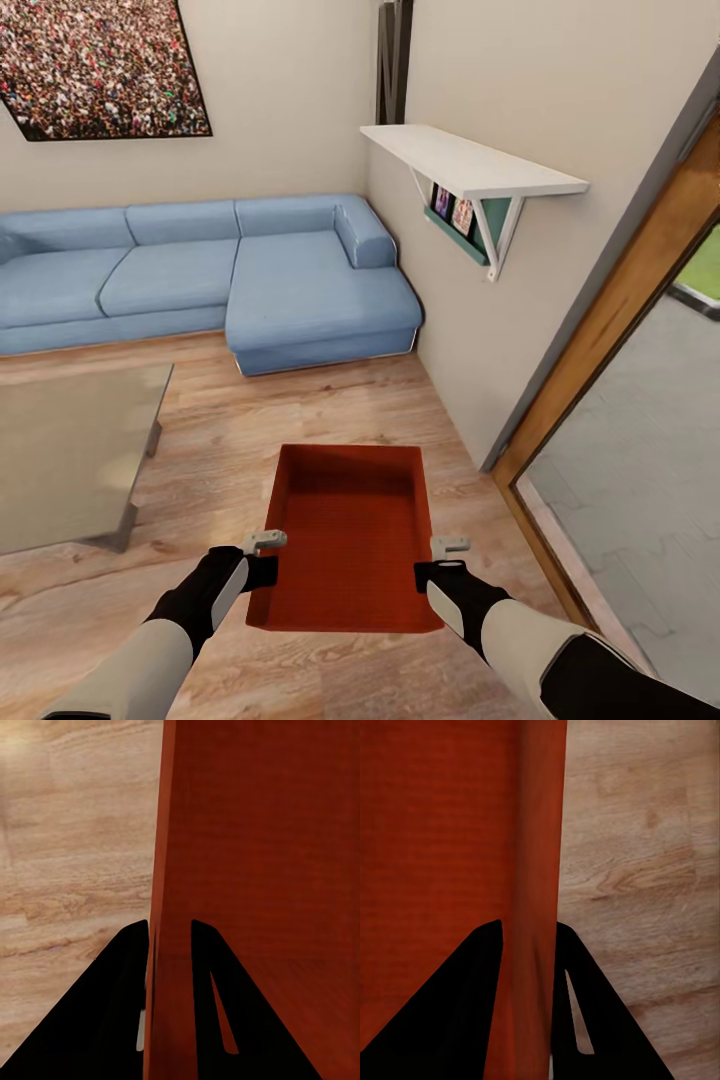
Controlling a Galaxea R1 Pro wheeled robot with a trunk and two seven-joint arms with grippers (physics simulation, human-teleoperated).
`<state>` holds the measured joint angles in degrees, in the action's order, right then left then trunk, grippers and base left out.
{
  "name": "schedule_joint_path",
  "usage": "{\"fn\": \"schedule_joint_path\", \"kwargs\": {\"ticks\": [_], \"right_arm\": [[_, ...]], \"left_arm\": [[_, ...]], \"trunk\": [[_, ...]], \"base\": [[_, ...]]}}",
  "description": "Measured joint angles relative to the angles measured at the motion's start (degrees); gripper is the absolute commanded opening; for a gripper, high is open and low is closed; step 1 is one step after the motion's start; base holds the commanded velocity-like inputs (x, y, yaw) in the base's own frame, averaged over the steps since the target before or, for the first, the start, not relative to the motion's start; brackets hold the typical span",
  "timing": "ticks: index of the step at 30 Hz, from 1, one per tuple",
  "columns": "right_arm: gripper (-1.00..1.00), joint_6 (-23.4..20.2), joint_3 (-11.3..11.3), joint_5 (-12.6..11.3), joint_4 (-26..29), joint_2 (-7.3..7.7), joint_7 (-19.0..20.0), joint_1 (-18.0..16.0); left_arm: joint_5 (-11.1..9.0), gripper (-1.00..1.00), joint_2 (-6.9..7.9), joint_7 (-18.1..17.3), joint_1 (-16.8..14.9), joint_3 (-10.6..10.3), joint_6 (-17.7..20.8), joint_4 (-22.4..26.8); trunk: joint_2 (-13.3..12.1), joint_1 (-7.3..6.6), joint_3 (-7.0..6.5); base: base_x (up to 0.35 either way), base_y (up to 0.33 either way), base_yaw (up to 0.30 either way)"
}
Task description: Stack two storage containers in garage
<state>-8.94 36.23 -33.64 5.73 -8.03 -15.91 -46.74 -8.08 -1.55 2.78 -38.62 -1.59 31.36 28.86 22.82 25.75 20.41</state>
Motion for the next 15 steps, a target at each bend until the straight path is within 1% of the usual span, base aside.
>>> {"fn": "schedule_joint_path", "kwargs": {"ticks": [15], "right_arm": [[-1.0, 0.0, -0.1, 0.1, 0.1, 0.0, 0.0, 0.0]], "left_arm": [[0.0, -1.0, 0.04, -0.1, 0.0, 0.0, -0.1, 0.0]], "trunk": [[0.0, 0.0, -1.34]], "base": [[0.0, 0.0, 0.0]]}}
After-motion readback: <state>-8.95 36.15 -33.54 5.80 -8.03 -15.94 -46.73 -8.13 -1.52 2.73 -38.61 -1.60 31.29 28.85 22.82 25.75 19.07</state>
